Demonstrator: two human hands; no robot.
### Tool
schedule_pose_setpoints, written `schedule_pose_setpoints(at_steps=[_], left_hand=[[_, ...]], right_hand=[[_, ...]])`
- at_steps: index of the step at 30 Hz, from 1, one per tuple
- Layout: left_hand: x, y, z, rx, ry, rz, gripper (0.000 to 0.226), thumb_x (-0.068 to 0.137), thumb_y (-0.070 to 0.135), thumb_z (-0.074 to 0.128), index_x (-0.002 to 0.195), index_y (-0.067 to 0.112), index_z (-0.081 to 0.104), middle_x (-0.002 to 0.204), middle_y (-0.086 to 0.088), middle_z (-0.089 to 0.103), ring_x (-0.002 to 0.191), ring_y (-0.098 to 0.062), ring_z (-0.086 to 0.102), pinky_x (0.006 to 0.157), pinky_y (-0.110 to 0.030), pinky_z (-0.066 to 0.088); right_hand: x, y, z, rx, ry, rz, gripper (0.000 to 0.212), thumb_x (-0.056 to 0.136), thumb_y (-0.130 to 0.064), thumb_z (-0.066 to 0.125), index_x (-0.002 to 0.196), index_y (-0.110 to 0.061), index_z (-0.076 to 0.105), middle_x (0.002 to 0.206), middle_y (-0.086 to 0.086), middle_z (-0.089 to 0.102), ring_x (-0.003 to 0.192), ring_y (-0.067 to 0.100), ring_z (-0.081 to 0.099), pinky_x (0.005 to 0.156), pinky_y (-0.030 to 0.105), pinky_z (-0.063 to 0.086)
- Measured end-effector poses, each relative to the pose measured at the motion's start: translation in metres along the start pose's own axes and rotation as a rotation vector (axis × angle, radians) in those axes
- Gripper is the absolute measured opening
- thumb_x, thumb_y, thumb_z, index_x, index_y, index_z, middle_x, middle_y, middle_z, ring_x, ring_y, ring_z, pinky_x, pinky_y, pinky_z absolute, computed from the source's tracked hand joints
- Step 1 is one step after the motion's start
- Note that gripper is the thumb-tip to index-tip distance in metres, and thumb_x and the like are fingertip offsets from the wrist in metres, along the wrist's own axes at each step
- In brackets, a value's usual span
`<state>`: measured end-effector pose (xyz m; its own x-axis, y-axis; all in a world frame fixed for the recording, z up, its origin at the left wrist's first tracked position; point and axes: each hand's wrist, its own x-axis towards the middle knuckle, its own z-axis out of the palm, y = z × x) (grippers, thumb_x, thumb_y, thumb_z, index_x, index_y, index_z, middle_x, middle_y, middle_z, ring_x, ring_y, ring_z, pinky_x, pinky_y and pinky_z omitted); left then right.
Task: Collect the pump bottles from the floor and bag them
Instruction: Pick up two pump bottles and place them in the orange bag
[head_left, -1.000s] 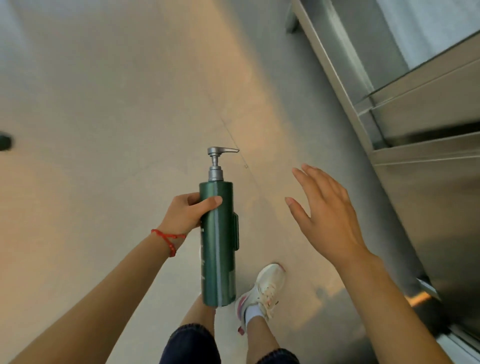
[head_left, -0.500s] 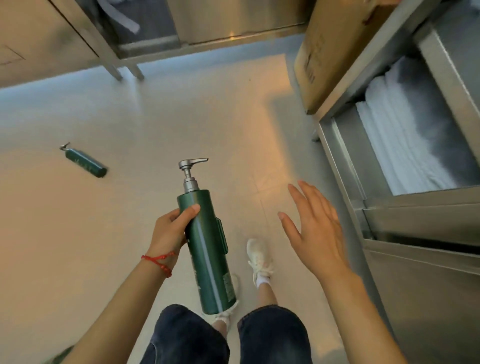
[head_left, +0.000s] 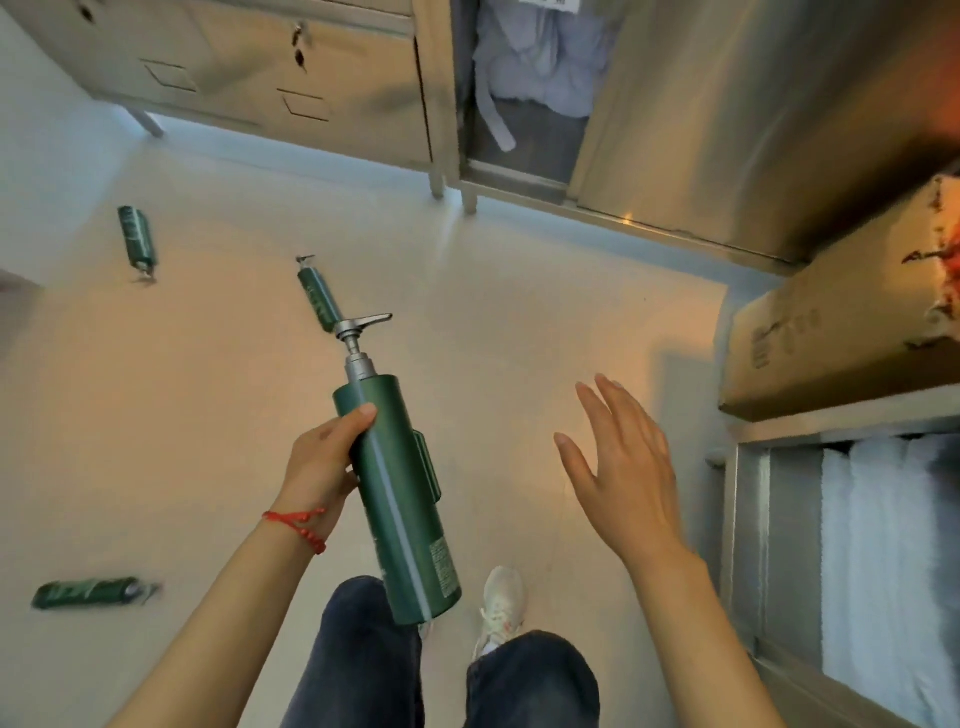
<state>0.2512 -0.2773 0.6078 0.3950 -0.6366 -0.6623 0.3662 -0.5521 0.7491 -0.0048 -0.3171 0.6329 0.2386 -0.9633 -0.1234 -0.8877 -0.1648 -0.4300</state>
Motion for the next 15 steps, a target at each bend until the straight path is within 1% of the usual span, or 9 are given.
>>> schedule_pose_setpoints(at_steps=[3, 7, 9, 11, 13, 15], left_hand=[[0.016, 0.019, -0.034, -0.042, 0.072, 0.009, 0.018, 0.08, 0.028, 0.062, 0.08, 0.011, 0.066, 0.085, -0.013, 0.068, 0.083, -0.029, 0.063, 0.07, -0.039, 0.052], [0.049, 0.042, -0.087, -0.118, 0.154, -0.015, 0.022, 0.077, 0.032, 0.064, 0.082, 0.011, 0.067, 0.088, -0.014, 0.07, 0.083, -0.029, 0.065, 0.072, -0.04, 0.053], [0.072, 0.055, -0.113, -0.134, 0.19, -0.019, 0.021, 0.077, 0.032, 0.065, 0.08, 0.012, 0.067, 0.085, -0.012, 0.07, 0.081, -0.027, 0.065, 0.07, -0.038, 0.052], [0.097, 0.07, -0.136, -0.13, 0.211, -0.02, 0.019, 0.077, 0.031, 0.065, 0.076, 0.013, 0.068, 0.077, -0.006, 0.072, 0.076, -0.022, 0.067, 0.062, -0.034, 0.052], [0.117, 0.086, -0.157, -0.116, 0.224, -0.021, 0.018, 0.077, 0.031, 0.066, 0.074, 0.014, 0.067, 0.065, 0.002, 0.073, 0.064, -0.013, 0.068, 0.051, -0.025, 0.052], [0.137, 0.105, -0.175, -0.112, 0.207, -0.006, 0.019, 0.075, 0.032, 0.066, 0.075, 0.013, 0.067, 0.061, 0.006, 0.073, 0.058, -0.007, 0.067, 0.044, -0.019, 0.05]], right_hand=[[0.038, -0.044, 0.011, 0.005, -0.049, -0.09, 0.049, 0.091, -0.032, 0.049, 0.136, -0.015, 0.039, 0.146, 0.01, 0.038, 0.135, 0.026, 0.033, 0.108, 0.036, 0.024], [0.09, -0.105, 0.035, -0.017, -0.121, -0.182, 0.052, 0.092, -0.04, 0.043, 0.139, -0.02, 0.034, 0.15, 0.006, 0.032, 0.138, 0.024, 0.029, 0.109, 0.034, 0.019], [0.117, -0.136, 0.049, -0.028, -0.156, -0.21, 0.053, 0.092, -0.041, 0.041, 0.14, -0.021, 0.032, 0.151, 0.005, 0.031, 0.139, 0.022, 0.027, 0.108, 0.032, 0.016], [0.145, -0.166, 0.064, -0.028, -0.184, -0.226, 0.053, 0.092, -0.041, 0.041, 0.14, -0.021, 0.031, 0.151, 0.005, 0.03, 0.139, 0.022, 0.026, 0.108, 0.031, 0.015], [0.17, -0.194, 0.077, -0.028, -0.214, -0.23, 0.054, 0.092, -0.042, 0.04, 0.141, -0.023, 0.029, 0.152, 0.004, 0.028, 0.14, 0.02, 0.024, 0.109, 0.03, 0.014], [0.193, -0.22, 0.087, -0.013, -0.227, -0.229, 0.054, 0.092, -0.044, 0.04, 0.141, -0.024, 0.029, 0.152, 0.004, 0.029, 0.139, 0.021, 0.025, 0.108, 0.031, 0.015]])
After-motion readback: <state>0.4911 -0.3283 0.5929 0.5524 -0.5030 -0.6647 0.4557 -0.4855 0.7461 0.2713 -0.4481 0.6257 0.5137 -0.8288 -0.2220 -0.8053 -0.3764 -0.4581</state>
